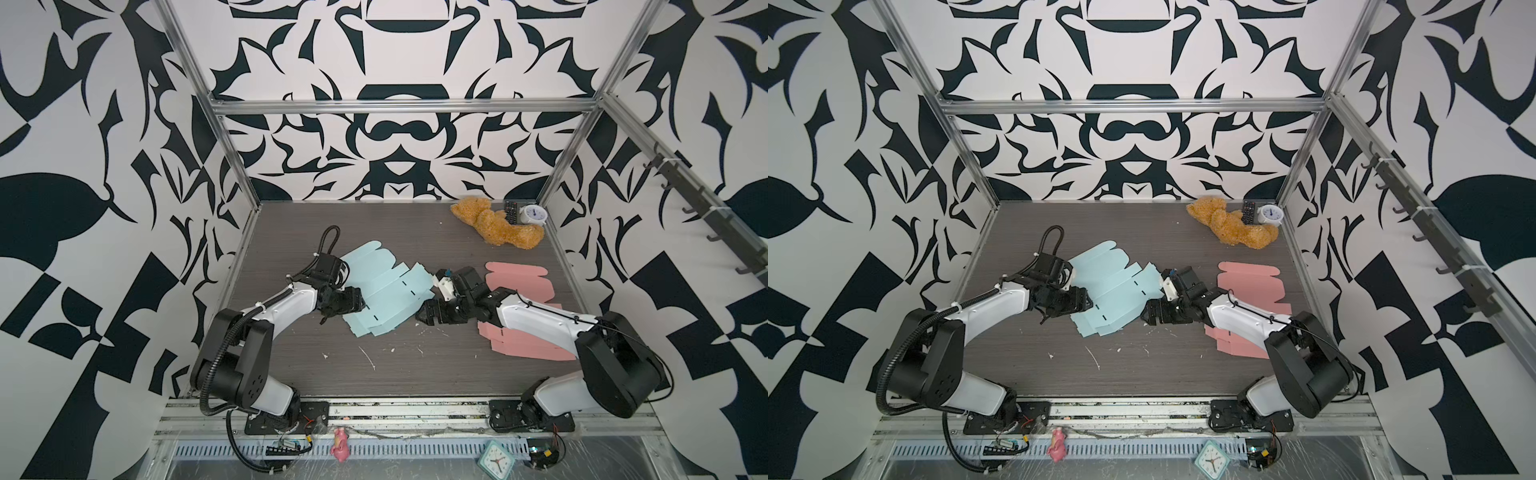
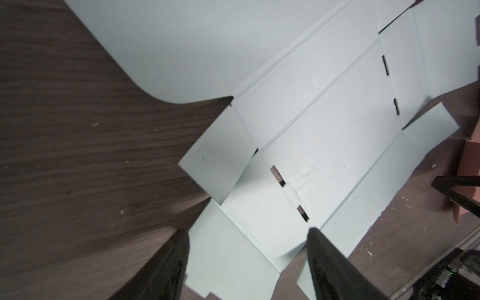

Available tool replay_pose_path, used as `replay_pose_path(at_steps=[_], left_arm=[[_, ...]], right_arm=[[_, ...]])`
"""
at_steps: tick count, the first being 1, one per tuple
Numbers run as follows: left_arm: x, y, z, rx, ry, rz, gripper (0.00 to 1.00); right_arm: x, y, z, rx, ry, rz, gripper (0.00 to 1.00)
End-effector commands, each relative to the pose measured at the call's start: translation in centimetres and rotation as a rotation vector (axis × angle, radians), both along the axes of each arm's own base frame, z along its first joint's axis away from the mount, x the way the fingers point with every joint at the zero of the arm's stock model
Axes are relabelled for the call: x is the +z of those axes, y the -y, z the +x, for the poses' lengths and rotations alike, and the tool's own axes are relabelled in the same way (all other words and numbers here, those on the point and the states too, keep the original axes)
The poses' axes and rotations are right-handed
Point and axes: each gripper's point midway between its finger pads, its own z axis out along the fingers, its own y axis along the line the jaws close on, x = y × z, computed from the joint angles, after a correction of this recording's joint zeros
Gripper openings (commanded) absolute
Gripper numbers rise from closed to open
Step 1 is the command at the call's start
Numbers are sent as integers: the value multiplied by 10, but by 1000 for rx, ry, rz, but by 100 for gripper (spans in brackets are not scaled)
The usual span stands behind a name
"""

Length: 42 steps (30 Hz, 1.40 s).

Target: Fold the paper box

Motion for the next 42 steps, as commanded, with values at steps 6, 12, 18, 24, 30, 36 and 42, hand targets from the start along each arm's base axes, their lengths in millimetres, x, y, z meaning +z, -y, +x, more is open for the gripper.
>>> replay_pose_path(at_steps=[6,12,18,24,30,36,42], left_arm=[[-7,0,-3,-26,-12,0,74],[-2,2,3,-57,5,12,73],[-2,2,9,-80,-4,32,73],[-9,2,9,-85,-18,45,73],[-10,1,3,-83,-33,36,73],[-10,7,-7,-69,-47,4,72],[-11,18,-22,-68,-62,-19,71]], right_arm=[[8,-4,7,-6,35,8,99],[8,-4,6,-1,37,3,99],[6,-3,6,-1,36,-3,99],[6,-3,7,1,37,-4,99],[6,-4,7,1,39,-5,99],[4,-4,9,1,37,-11,99],[9,-4,9,6,49,-12,98]])
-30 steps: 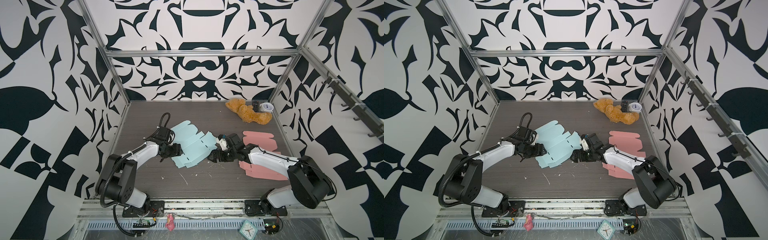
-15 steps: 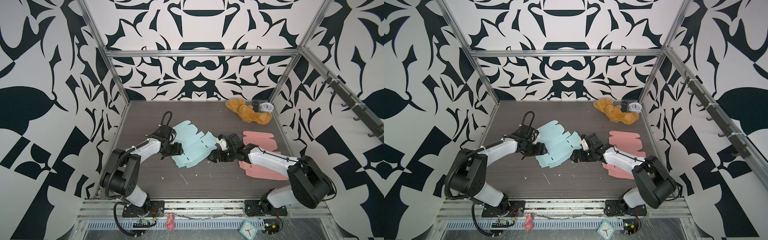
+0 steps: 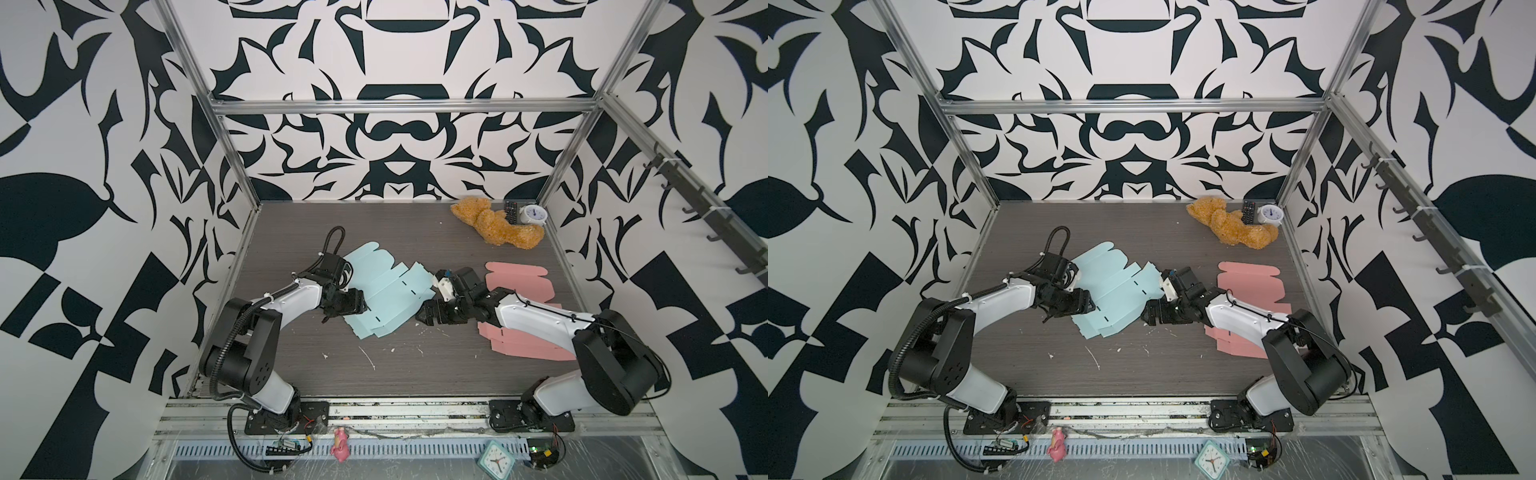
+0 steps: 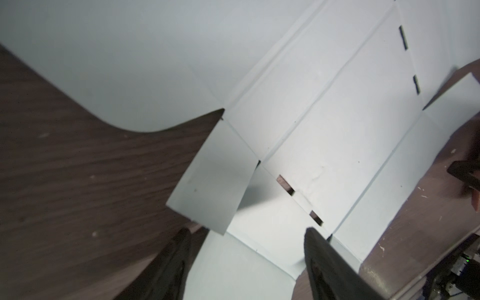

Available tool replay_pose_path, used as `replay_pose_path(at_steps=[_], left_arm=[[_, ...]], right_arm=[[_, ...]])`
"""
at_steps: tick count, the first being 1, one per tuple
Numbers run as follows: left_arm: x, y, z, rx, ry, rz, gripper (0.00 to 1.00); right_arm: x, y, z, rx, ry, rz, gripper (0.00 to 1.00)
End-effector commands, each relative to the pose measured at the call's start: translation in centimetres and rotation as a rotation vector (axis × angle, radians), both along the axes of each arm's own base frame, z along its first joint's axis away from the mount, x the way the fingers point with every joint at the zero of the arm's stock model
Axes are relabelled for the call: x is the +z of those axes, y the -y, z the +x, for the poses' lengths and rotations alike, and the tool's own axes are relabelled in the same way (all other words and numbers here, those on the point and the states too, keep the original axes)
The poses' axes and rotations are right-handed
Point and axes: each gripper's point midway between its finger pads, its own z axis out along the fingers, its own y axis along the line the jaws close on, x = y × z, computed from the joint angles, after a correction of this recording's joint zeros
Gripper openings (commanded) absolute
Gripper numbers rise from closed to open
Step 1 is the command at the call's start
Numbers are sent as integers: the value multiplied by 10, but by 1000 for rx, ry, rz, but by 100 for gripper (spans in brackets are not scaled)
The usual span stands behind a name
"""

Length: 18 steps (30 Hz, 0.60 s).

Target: Fold the paper box

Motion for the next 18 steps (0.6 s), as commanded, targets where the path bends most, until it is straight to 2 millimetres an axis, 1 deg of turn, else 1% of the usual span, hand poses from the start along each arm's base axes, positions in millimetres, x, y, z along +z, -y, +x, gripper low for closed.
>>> replay_pose_path(at_steps=[1,6,12,16,18], left_arm=[[3,10,-15,4,-22,-36,71],[4,28,-31,-10,-28,-54,69],[9,59,-48,-30,-23,-105,67],[8,80,-59,-53,-27,-122,67],[7,94,-64,-63,-35,-147,67]], right_arm=[[15,-5,8,15,52,8,98],[16,-5,9,11,63,9,95],[11,7,12,-1,73,-21,94],[9,13,17,-14,72,-15,93],[8,16,19,-23,67,-8,92]])
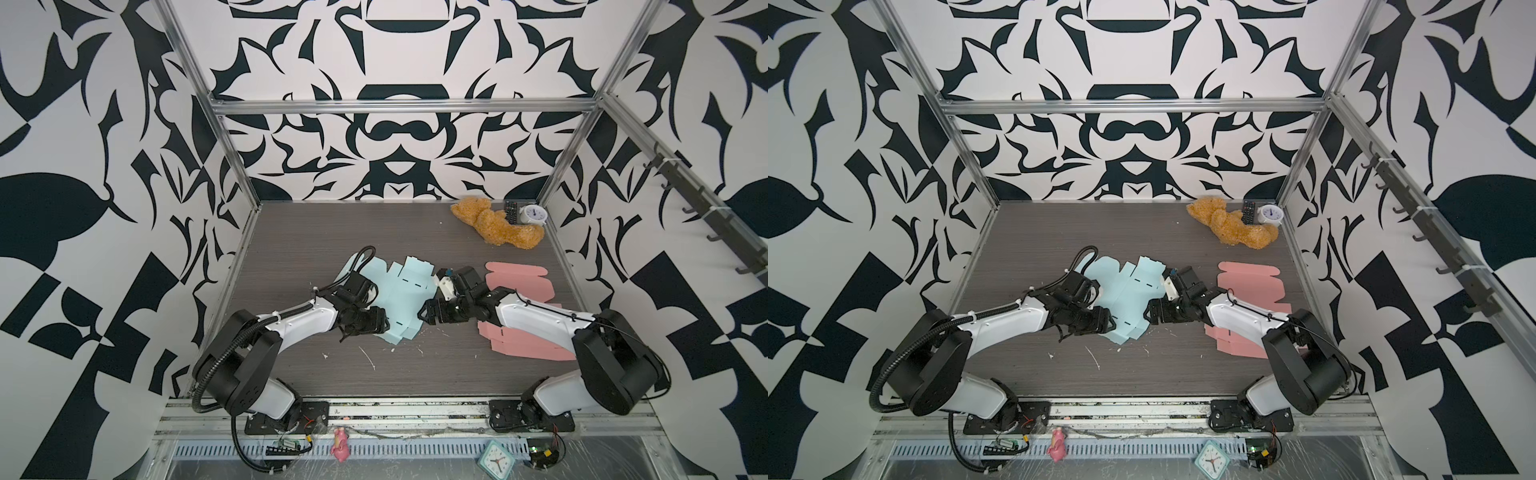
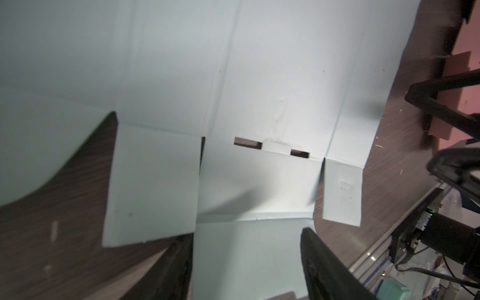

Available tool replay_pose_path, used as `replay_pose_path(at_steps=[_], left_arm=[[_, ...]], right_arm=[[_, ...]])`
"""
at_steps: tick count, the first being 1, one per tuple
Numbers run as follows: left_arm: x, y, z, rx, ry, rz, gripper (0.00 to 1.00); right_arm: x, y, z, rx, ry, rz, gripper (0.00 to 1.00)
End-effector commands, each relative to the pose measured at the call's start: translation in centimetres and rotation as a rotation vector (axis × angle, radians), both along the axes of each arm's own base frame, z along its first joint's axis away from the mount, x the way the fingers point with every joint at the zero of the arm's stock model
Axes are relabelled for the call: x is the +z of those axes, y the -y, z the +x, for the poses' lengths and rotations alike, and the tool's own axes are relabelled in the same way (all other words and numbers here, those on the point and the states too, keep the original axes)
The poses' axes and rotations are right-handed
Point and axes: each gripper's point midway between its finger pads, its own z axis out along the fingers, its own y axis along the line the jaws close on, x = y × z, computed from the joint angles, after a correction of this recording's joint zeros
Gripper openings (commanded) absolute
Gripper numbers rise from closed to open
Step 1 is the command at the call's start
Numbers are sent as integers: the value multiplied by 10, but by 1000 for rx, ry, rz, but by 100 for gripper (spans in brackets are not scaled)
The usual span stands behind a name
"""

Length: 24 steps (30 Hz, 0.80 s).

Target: Fold the paper box

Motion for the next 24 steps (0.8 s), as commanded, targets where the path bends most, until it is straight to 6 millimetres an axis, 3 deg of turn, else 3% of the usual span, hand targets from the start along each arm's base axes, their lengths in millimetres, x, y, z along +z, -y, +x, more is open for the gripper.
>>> replay_pose_path(at_steps=[1,4,9,15,21,24], left_arm=[[2,23,-5,23,-15,-53,67],[8,40,-11,0,0,-60,67],[12,49,-14,-14,3,-69,66],[18,37,-26,-29,-1,-64,67],[27,19,-51,-41,-18,-79,67],[40,9,-46,-39,50,-57,67]], right_arm=[[10,4,8,-2,37,16,92],[12,8,12,-12,47,17,90],[11,16,21,-22,49,16,89],[6,14,29,-13,28,12,85],[4,14,34,-13,15,9,84],[1,13,37,-21,1,19,84]])
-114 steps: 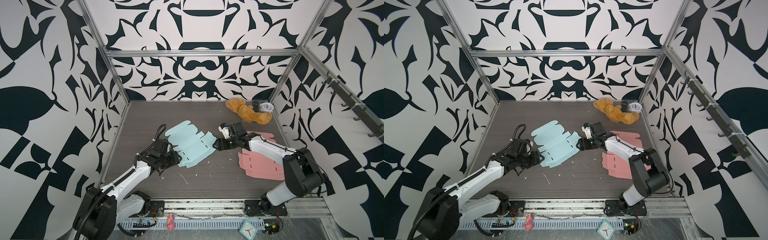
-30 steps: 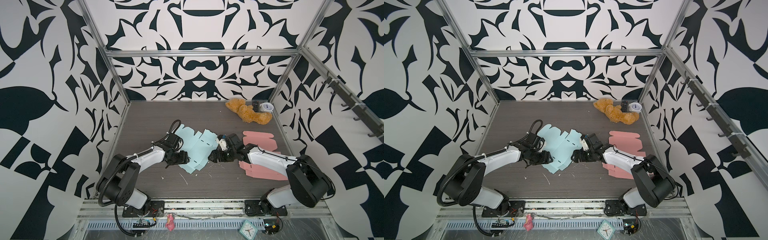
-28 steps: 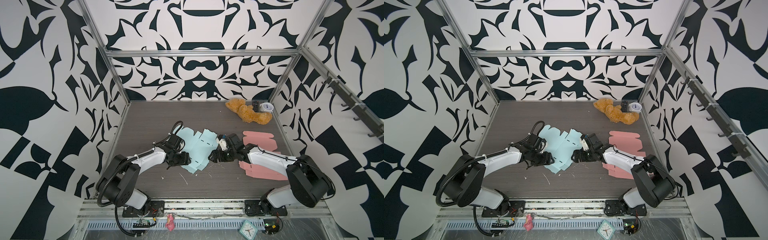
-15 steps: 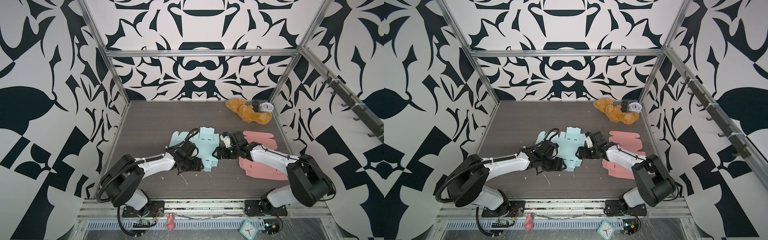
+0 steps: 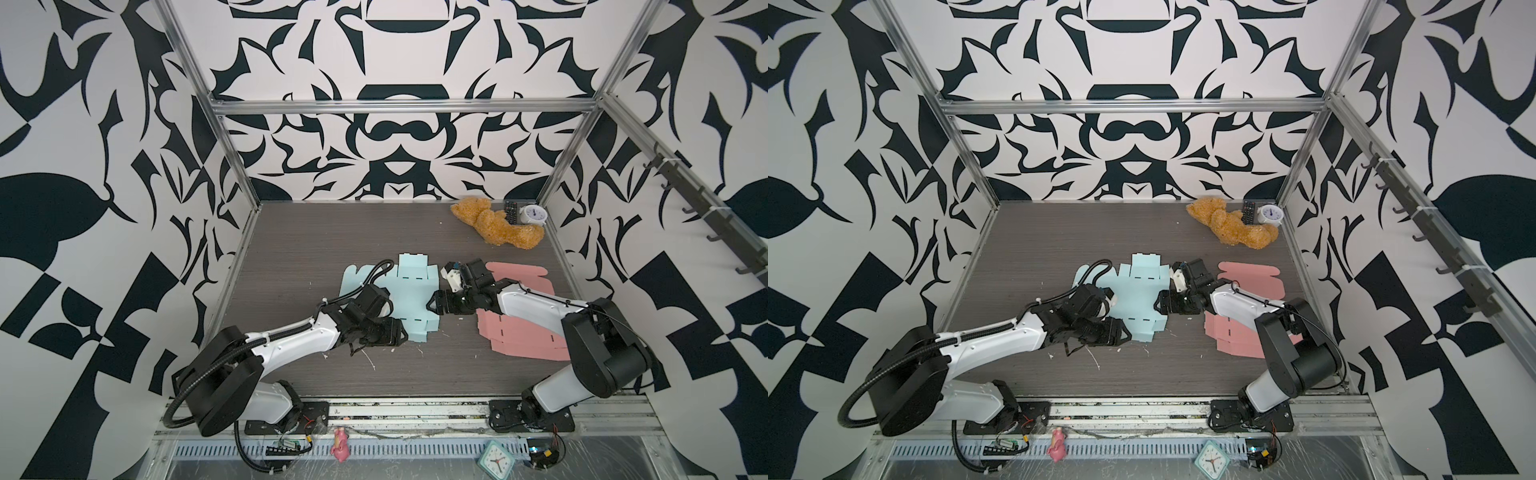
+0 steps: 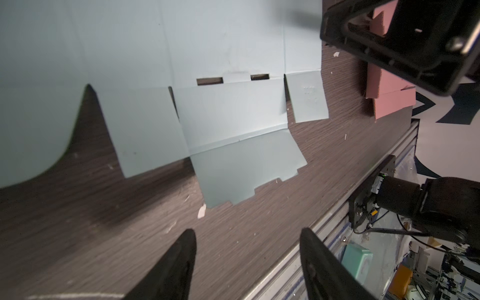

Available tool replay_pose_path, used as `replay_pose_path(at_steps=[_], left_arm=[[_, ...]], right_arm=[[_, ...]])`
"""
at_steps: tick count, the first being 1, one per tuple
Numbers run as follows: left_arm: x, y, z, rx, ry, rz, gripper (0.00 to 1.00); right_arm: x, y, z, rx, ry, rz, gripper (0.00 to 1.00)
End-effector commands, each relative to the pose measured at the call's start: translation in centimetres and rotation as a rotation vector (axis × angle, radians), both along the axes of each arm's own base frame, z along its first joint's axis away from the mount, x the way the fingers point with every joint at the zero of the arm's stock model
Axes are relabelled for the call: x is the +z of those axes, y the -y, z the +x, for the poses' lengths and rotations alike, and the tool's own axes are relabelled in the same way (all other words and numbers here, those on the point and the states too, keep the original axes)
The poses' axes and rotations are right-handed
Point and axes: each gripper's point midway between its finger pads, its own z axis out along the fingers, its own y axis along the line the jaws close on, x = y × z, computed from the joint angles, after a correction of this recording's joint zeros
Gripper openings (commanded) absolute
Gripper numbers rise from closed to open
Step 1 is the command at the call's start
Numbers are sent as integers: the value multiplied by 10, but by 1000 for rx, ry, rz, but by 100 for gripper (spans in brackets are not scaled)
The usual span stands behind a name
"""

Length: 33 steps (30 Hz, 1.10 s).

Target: Fold the paper box

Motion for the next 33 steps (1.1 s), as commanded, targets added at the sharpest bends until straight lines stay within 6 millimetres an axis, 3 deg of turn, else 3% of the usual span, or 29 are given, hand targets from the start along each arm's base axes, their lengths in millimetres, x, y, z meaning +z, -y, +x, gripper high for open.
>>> replay_pose_path(at_steps=[1,7,13,18,29,33], left_arm=[[9,-15,-2,7,28,33,67],[17,-13,7,31,36,-42,67],[28,-28,25,98,92,-84,65],[35,-36,33,127,111,-119,65],[45,-27,40,94,124,-182,65],[46,-27,47,99,126,-198,65]], right_arm=[[10,-6,10,5,20,33,83],[8,-9,14,-30,11,65,77],[1,-12,14,-59,-6,102,64],[-6,-9,15,-60,-17,64,61],[-9,-16,16,-86,-36,128,44],[-8,-17,15,-85,-39,139,34]])
